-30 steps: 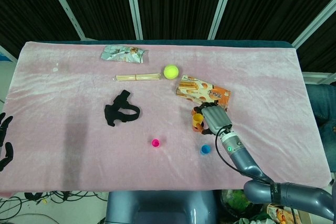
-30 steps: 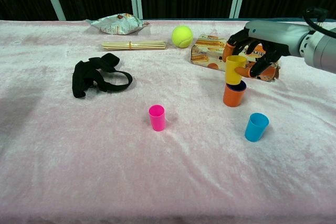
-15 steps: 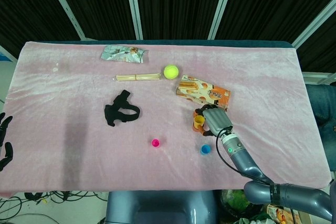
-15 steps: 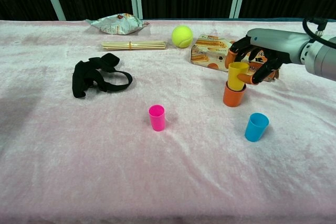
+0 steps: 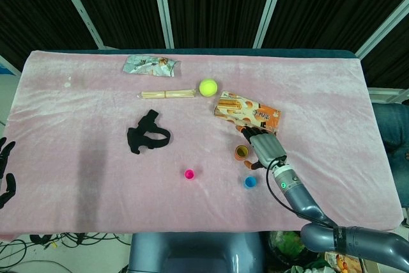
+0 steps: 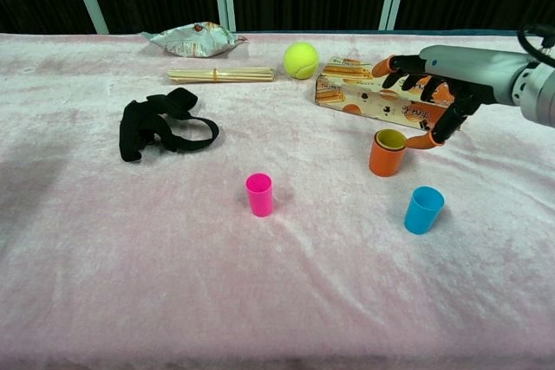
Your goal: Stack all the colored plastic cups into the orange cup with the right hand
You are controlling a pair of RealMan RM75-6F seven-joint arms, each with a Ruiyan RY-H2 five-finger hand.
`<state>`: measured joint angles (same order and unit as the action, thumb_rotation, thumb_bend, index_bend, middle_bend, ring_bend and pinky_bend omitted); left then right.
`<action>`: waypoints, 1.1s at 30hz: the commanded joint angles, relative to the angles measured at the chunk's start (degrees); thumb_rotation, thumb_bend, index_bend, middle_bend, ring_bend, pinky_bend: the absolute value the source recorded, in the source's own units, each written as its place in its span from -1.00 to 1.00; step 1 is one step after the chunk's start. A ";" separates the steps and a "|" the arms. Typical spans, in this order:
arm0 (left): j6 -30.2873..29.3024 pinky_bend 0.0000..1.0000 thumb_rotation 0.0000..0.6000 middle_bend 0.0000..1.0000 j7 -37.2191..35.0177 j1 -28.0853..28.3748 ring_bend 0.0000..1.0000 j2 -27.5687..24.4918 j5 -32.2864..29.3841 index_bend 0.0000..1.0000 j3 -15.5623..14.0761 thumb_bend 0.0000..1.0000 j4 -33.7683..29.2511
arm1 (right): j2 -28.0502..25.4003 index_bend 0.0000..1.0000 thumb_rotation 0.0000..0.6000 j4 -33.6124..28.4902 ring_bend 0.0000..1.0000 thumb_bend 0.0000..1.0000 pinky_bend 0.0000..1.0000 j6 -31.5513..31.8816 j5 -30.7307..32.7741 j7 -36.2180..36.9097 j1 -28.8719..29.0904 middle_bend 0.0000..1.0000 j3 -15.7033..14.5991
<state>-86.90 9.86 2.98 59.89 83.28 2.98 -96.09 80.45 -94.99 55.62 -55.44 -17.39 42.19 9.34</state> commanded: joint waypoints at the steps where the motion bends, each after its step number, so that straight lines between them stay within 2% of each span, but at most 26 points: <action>1: -0.10 -0.94 1.00 -0.98 -0.05 -0.02 -1.00 0.00 0.00 -0.86 0.04 0.40 -0.02 | -2.60 -0.64 1.00 -4.42 -0.73 -0.67 -0.58 3.65 -2.08 -0.52 -2.20 -0.59 -0.70; 6: -0.35 -0.94 1.00 -0.98 -0.16 -0.10 -1.00 -0.07 0.16 -0.86 0.06 0.40 -0.16 | -5.20 -0.51 1.00 -10.37 -0.72 -0.67 -0.58 7.84 -6.57 -0.74 -5.76 -0.50 -3.54; 15: -0.53 -0.94 1.00 -0.98 0.16 -0.14 -1.00 0.03 0.41 -0.86 -0.01 0.40 -0.26 | -4.90 -0.46 1.00 -14.34 -0.72 -0.67 -0.58 10.19 -12.51 -1.93 -9.90 -0.46 -9.06; 21: -0.63 -0.94 1.00 -0.98 0.22 -0.17 -1.00 0.06 0.50 -0.86 -0.02 0.40 -0.28 | -1.76 -0.46 1.00 -12.59 -0.72 -0.65 -0.58 9.92 -14.14 -2.38 -11.32 -0.46 -11.03; 33: -0.53 -0.94 1.00 -0.98 0.24 -0.13 -1.00 0.11 0.21 -0.86 0.11 0.40 -0.08 | 3.38 -0.40 1.00 -5.11 -0.70 -0.56 -0.58 8.49 -14.51 -0.87 -12.34 -0.39 -10.24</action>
<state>-87.43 10.11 2.85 59.99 83.49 3.08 -96.17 83.29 -100.80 64.48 -70.04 -18.73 30.02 -1.15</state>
